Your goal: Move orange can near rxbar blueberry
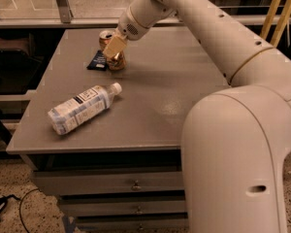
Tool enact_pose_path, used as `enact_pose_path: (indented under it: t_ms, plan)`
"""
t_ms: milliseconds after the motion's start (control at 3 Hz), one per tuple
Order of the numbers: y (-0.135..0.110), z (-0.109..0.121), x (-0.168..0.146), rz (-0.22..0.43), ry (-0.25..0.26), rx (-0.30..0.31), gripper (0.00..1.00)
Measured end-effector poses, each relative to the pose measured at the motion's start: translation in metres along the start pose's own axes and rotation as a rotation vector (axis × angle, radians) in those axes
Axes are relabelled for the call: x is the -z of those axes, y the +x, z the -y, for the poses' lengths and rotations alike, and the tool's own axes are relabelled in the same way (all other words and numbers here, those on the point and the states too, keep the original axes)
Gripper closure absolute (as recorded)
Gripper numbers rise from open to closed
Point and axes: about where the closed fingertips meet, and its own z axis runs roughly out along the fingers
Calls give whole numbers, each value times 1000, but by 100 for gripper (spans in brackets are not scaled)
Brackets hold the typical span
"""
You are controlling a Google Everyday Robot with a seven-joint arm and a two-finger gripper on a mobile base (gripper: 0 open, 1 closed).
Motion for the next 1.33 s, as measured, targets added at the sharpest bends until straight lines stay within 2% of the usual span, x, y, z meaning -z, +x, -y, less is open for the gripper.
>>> enact_pose_path:
  t_ms: [1000, 1333]
  plan:
    - [0, -2, -7, -3, -11, 0, 12]
    - [0, -3, -10, -4, -16, 0, 0]
